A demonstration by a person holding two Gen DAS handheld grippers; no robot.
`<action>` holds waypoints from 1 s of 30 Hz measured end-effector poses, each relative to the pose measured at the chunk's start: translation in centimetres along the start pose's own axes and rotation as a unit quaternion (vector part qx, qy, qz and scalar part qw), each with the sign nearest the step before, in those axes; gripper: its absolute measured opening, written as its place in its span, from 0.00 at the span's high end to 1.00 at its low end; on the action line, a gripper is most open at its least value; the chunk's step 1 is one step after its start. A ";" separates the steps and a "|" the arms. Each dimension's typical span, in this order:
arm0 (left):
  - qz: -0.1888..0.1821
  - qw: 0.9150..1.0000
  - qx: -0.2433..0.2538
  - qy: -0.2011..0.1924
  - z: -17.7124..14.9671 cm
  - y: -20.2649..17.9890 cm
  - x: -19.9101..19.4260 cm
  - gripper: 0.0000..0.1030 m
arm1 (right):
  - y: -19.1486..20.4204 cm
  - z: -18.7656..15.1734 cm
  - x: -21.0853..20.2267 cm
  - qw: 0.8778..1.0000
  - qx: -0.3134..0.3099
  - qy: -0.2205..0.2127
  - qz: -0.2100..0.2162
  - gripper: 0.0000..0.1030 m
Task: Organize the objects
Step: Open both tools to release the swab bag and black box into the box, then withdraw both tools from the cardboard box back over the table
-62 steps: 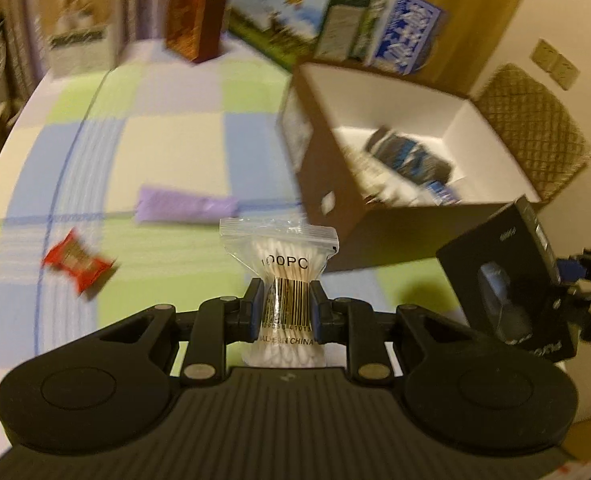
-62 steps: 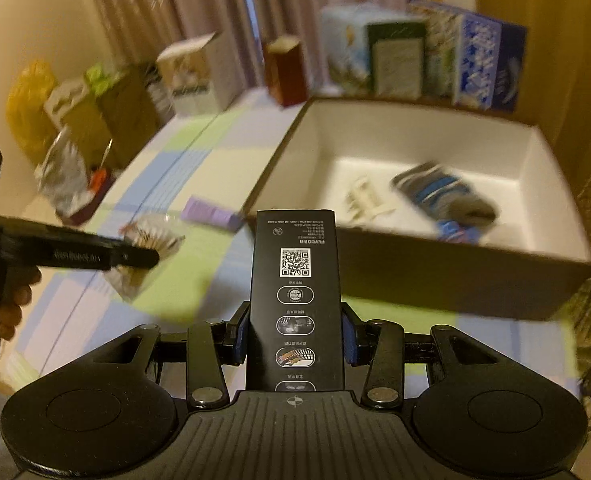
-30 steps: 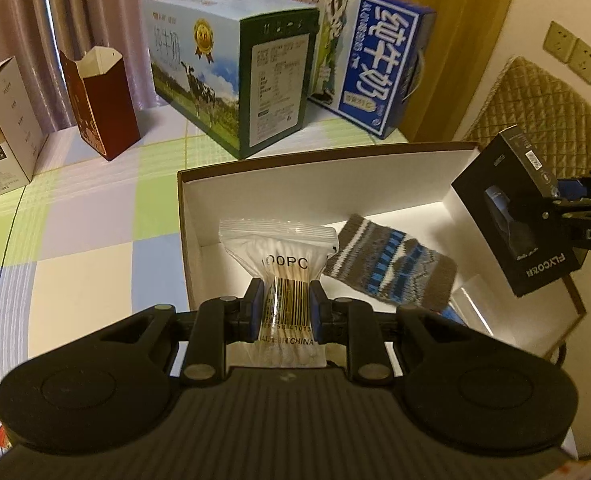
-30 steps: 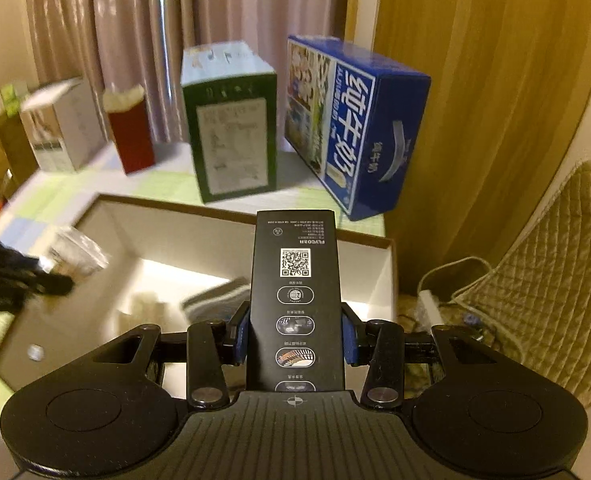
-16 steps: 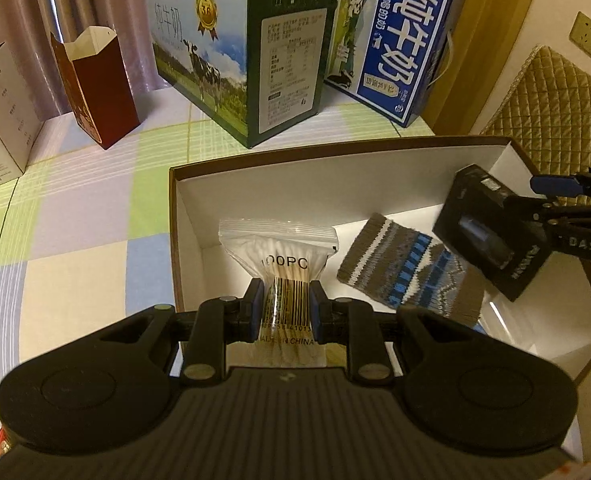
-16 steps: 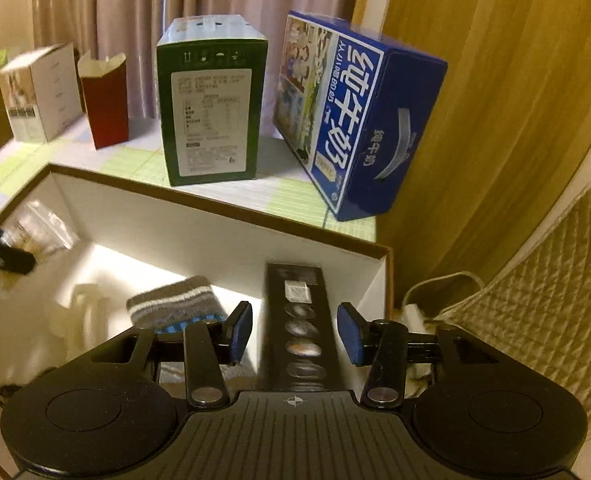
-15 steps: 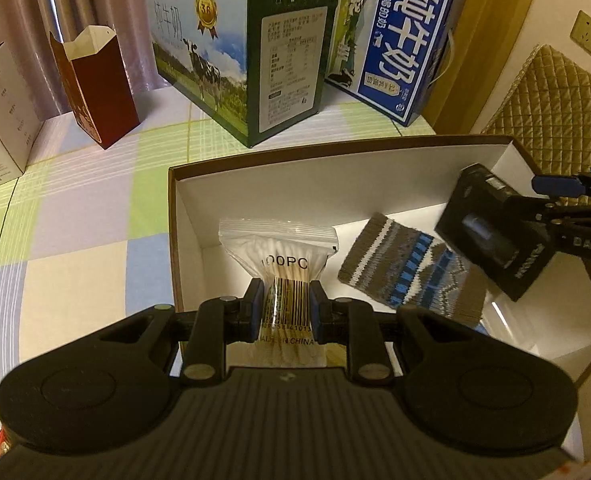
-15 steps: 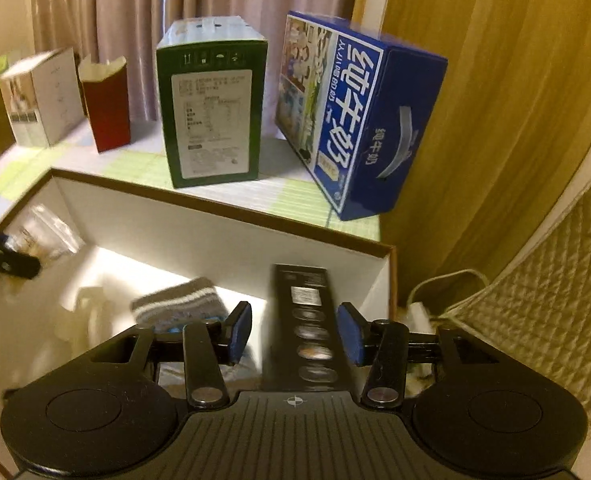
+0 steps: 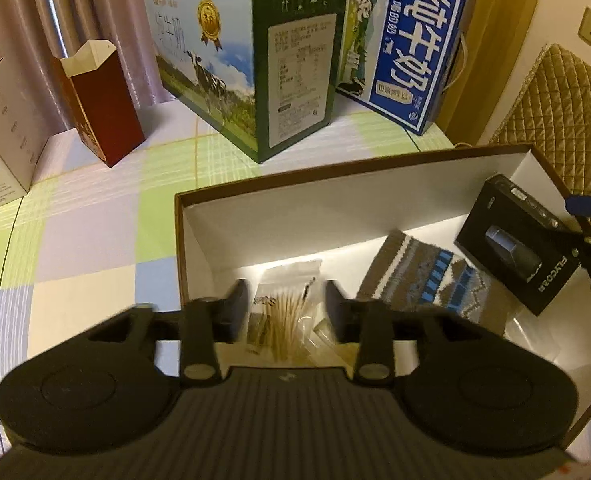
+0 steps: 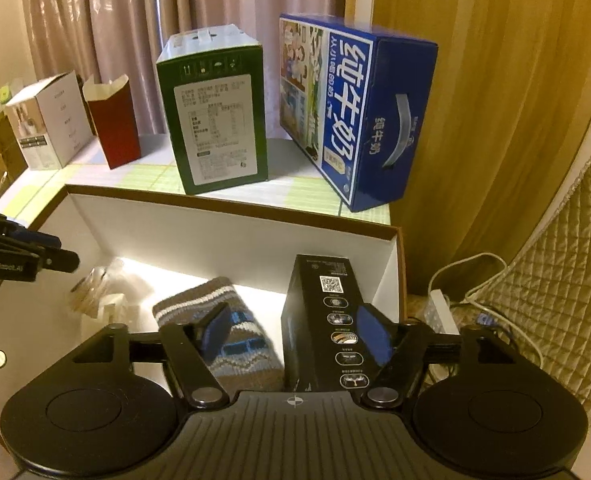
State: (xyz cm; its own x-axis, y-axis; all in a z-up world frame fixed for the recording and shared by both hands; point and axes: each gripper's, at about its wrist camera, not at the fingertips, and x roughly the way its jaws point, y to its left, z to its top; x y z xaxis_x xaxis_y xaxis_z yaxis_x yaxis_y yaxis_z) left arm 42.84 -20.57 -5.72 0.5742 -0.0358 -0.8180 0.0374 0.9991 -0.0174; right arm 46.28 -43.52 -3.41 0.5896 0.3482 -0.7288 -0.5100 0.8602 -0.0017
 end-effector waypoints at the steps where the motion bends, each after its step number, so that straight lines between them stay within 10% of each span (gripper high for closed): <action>1: -0.001 1.000 0.000 -0.002 0.0 0.0 -0.2 0.53 | 0.0 -0.1 -0.2 1.000 0.002 -0.002 0.002 0.29; 30: -0.063 0.998 -0.001 -0.030 -4.7 -0.6 -10.6 0.18 | 3.7 -5.1 -9.0 0.995 0.081 -0.007 0.065 0.02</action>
State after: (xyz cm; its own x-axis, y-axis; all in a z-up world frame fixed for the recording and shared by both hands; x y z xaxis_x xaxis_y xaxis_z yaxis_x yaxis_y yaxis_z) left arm 32.84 -20.65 0.25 0.6132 -0.1621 -0.7731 0.1100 0.9867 -0.1197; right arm 35.91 -45.40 -0.41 0.5354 0.4643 -0.7056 -0.4748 0.8563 0.2032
